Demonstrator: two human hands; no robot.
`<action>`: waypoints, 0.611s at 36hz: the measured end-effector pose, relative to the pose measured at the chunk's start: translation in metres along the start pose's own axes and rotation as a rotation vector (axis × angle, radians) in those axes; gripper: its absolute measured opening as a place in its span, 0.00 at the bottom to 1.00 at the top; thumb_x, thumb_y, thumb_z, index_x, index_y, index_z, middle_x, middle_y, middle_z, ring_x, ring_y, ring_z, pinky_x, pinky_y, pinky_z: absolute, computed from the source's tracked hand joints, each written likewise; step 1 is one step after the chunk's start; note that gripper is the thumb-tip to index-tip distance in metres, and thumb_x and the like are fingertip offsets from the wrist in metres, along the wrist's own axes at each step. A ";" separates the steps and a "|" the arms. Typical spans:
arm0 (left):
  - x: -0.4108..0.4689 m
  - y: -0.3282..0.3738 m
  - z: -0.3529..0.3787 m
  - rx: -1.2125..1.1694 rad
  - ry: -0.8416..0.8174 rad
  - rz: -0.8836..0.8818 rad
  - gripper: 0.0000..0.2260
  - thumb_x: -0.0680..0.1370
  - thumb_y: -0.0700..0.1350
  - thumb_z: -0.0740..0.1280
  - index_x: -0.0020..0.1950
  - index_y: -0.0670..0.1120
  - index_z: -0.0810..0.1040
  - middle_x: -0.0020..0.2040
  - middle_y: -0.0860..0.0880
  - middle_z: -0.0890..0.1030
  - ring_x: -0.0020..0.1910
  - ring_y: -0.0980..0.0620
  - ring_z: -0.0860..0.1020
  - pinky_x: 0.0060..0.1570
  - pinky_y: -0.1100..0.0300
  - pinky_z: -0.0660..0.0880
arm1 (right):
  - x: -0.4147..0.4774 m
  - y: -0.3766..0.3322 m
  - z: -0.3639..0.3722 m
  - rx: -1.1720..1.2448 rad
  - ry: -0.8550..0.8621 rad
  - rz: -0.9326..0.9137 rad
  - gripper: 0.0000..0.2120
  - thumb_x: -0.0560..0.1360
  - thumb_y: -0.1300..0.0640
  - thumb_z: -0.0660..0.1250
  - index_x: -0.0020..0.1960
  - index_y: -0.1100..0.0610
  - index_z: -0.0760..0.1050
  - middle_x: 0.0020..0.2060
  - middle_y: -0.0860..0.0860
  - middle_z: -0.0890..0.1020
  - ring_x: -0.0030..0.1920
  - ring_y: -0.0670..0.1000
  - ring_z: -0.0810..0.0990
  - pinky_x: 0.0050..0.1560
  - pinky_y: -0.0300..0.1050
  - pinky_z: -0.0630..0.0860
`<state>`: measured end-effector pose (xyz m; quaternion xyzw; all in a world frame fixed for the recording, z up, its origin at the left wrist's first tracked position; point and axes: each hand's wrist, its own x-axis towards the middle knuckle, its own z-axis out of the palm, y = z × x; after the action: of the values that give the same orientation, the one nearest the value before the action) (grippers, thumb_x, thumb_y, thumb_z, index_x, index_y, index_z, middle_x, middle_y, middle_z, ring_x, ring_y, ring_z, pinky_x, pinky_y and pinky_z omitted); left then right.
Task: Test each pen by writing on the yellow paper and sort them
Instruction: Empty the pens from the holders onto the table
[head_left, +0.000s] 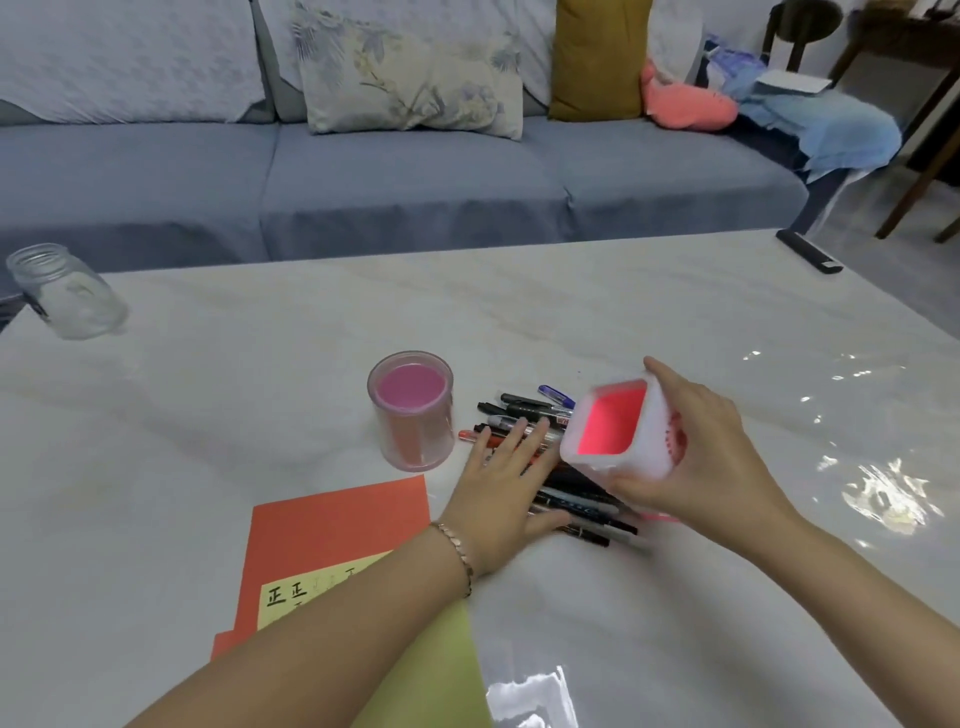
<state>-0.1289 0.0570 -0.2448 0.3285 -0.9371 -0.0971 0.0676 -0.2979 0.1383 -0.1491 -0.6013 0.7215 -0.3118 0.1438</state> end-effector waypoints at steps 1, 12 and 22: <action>-0.007 0.002 -0.007 -0.127 0.065 -0.058 0.35 0.72 0.66 0.46 0.75 0.50 0.52 0.76 0.51 0.51 0.75 0.52 0.49 0.72 0.52 0.42 | -0.003 -0.003 0.001 0.047 0.010 0.015 0.50 0.57 0.52 0.80 0.72 0.44 0.57 0.57 0.40 0.67 0.61 0.43 0.61 0.59 0.41 0.63; -0.097 -0.004 -0.115 -1.307 0.245 -0.259 0.30 0.64 0.42 0.73 0.62 0.58 0.67 0.54 0.65 0.78 0.54 0.65 0.76 0.48 0.69 0.74 | -0.025 -0.090 0.042 0.602 -0.235 -0.043 0.38 0.50 0.47 0.79 0.59 0.39 0.70 0.52 0.36 0.79 0.52 0.39 0.79 0.43 0.30 0.75; -0.142 -0.046 -0.117 -1.015 0.652 -0.532 0.35 0.56 0.40 0.81 0.57 0.58 0.70 0.49 0.65 0.77 0.47 0.75 0.73 0.39 0.77 0.71 | -0.018 -0.106 0.082 0.304 -0.430 -0.079 0.47 0.60 0.48 0.79 0.69 0.39 0.54 0.66 0.34 0.65 0.65 0.35 0.65 0.63 0.31 0.64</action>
<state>0.0313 0.0949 -0.1504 0.4888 -0.5934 -0.4356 0.4682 -0.1634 0.1244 -0.1484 -0.6529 0.5952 -0.2871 0.3703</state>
